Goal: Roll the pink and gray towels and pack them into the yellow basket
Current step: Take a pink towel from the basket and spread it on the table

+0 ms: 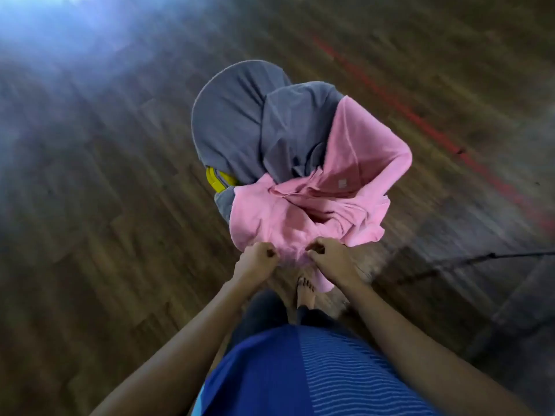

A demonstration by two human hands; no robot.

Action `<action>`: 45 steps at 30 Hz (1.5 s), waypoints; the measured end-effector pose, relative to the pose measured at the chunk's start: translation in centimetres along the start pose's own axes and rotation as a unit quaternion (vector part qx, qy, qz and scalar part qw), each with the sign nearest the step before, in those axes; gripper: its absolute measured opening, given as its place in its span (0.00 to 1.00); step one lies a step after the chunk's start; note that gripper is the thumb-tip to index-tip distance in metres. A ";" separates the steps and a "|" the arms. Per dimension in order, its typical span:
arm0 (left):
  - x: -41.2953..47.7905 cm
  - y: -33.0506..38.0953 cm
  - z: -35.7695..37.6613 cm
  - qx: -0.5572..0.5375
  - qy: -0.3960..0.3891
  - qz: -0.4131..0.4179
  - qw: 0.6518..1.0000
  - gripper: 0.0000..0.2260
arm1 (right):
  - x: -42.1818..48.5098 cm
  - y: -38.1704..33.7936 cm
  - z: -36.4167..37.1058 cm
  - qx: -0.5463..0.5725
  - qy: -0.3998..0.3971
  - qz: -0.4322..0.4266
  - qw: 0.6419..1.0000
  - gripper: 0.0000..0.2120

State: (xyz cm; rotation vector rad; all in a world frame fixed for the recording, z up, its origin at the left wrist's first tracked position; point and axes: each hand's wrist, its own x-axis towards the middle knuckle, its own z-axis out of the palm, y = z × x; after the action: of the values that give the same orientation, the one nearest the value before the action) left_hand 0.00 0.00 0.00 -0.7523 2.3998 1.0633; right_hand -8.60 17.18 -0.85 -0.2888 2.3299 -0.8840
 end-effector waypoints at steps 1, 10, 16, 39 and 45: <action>0.2 -0.3 -0.3 -0.009 0.012 -0.004 1.000 0.07 | 0.7 0.1 0.1 -0.013 0.012 -0.010 1.000 0.08; 3.6 -2.3 -3.2 0.011 0.184 -0.079 0.980 0.19 | 3.2 -0.9 1.4 -0.107 0.072 0.065 0.989 0.23; 6.4 -4.0 -5.4 -0.174 0.152 -0.120 0.965 0.17 | 2.6 -1.9 3.2 -0.059 0.125 0.109 0.984 0.16; 6.4 -8.6 -8.2 -0.310 0.025 -0.126 0.942 0.10 | 1.9 -2.1 4.6 -0.063 0.153 0.152 0.974 0.09; 6.0 -9.3 -8.2 -0.346 -0.049 -0.195 0.917 0.16 | 0.3 -0.3 3.0 0.044 0.158 0.148 0.975 0.03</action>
State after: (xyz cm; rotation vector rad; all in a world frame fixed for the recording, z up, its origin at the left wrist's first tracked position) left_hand -0.01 -13.40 -3.26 -1.2971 1.6518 1.7244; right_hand -7.01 15.28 -2.59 0.2513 2.5225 -0.9310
